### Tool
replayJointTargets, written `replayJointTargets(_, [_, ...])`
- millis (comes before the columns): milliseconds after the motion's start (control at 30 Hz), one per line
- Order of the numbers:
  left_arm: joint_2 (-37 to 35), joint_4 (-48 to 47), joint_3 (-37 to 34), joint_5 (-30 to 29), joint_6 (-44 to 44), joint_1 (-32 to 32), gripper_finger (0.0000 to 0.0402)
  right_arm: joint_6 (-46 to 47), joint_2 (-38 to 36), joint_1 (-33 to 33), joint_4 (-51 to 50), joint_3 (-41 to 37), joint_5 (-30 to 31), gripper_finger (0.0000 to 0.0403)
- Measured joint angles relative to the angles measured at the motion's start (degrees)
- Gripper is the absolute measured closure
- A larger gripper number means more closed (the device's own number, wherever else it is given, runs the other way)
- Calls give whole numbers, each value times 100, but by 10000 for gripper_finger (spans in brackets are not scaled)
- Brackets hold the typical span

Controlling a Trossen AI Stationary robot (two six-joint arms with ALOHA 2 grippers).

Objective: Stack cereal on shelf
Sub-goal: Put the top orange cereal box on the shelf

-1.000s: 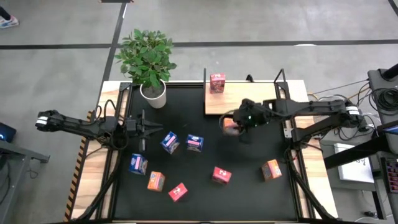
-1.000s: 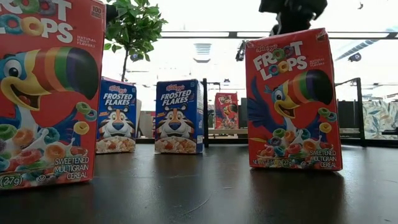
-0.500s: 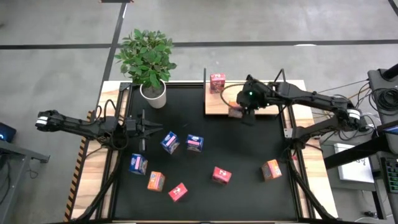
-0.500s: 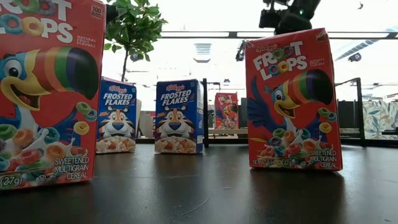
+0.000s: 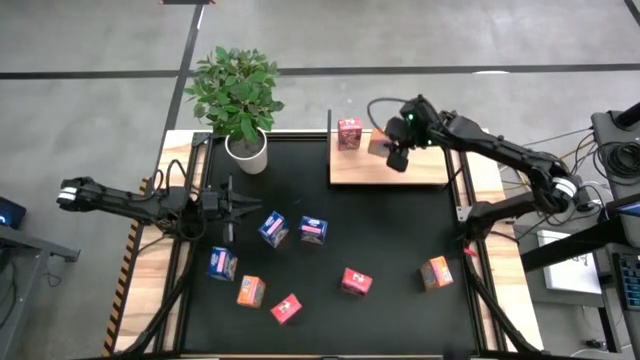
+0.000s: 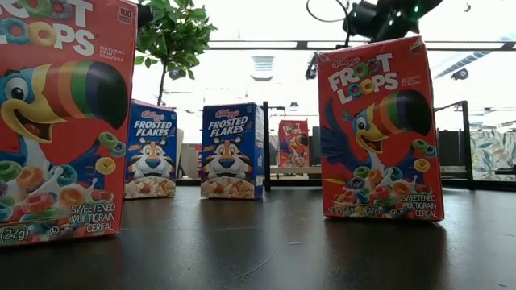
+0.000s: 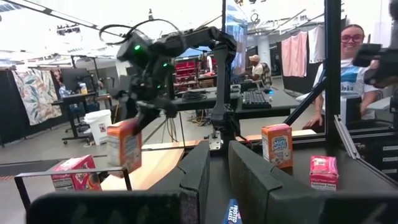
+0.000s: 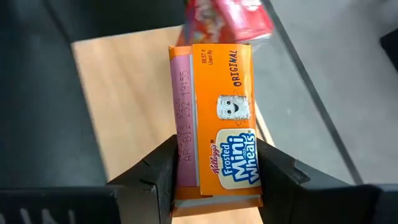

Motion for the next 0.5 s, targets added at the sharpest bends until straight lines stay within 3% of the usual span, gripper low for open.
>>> replayJointTargets(233, [2, 0, 0, 0, 12, 1, 357, -185, 478, -656, 97, -31, -401, 245])
replayJointTargets(500, [1, -1, 0, 0, 58, 1, 357, -130, 858, -889, 193, -25, -497, 212])
